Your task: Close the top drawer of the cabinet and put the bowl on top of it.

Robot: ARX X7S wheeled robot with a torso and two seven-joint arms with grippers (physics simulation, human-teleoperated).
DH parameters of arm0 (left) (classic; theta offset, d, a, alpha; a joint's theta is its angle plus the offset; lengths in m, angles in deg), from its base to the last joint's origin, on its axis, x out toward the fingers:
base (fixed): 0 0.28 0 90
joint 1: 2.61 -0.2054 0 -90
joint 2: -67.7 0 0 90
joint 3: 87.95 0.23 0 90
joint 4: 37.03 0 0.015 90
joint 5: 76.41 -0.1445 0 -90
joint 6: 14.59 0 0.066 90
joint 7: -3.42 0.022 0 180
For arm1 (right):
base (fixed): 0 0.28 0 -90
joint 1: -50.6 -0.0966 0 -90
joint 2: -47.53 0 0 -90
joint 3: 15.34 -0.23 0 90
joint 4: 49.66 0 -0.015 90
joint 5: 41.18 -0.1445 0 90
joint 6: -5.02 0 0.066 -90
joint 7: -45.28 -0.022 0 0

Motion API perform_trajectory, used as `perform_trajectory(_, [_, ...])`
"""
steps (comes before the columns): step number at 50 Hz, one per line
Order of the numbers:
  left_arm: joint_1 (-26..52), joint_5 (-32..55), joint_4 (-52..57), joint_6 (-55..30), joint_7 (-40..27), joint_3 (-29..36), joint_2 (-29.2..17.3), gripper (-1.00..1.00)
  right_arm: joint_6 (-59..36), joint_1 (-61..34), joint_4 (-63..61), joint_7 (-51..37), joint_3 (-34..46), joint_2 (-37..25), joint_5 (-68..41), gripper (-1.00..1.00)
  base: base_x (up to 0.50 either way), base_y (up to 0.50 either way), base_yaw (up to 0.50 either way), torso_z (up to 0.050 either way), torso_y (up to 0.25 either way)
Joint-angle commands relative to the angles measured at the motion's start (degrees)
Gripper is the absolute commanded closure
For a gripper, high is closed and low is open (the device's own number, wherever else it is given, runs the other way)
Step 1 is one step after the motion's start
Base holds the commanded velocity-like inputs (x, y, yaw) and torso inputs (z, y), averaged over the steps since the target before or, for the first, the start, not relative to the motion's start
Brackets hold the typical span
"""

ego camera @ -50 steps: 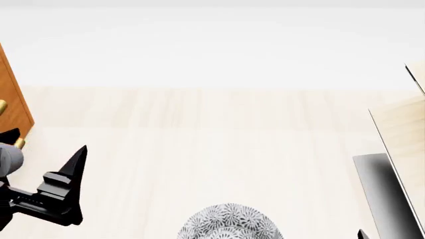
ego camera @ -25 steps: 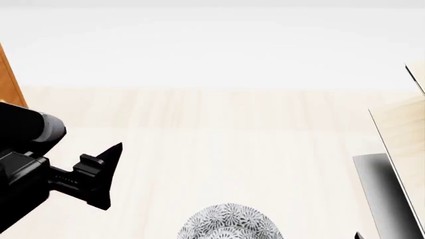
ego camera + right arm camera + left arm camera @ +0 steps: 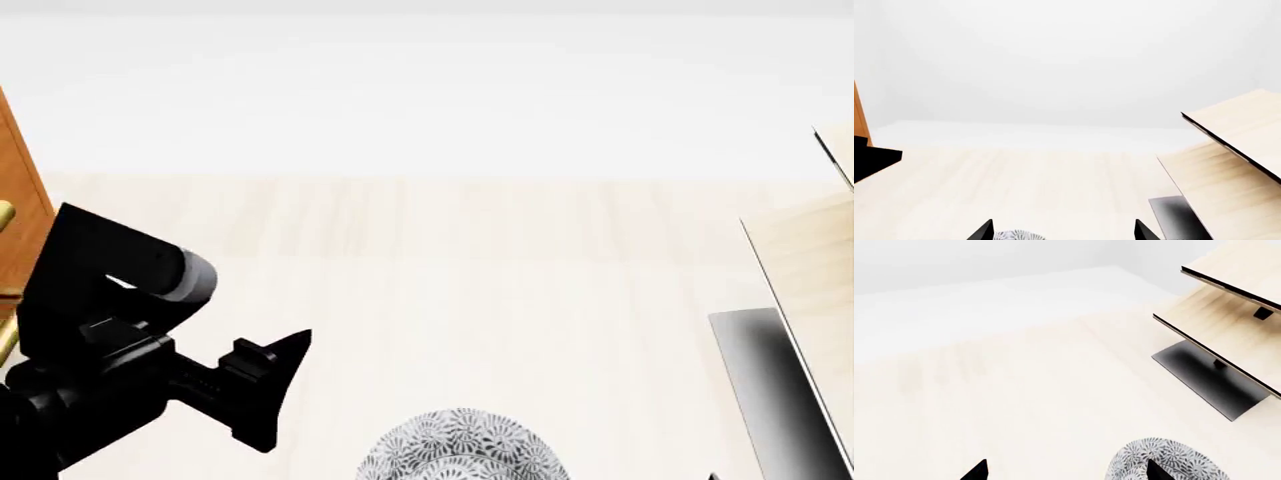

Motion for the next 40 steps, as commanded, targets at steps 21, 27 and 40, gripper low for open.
perform_trajectory(21, [0.56, -3.87, -8.12, -1.34, 5.88, 5.02, 6.10, -1.00, 0.71, 0.50, 0.99, 1.12, -0.20, -0.07, -0.28, -1.00, 0.00, 0.00, 0.00, 0.000, 0.000])
perform_trajectory(27, [0.04, -4.23, -8.27, -1.31, 7.10, 5.68, 6.30, -1.00, 0.86, 0.69, 1.22, 1.18, -0.20, 0.03, -0.30, -1.00, 0.00, 0.00, 0.00, 0.000, 0.000])
perform_trajectory(40, [-1.16, -6.43, -9.87, -0.46, 9.25, 7.29, 7.13, -1.00, 1.38, 1.27, 1.49, 1.30, -0.18, -0.05, 0.29, -1.00, 0.00, 0.00, 0.00, 0.000, 0.000])
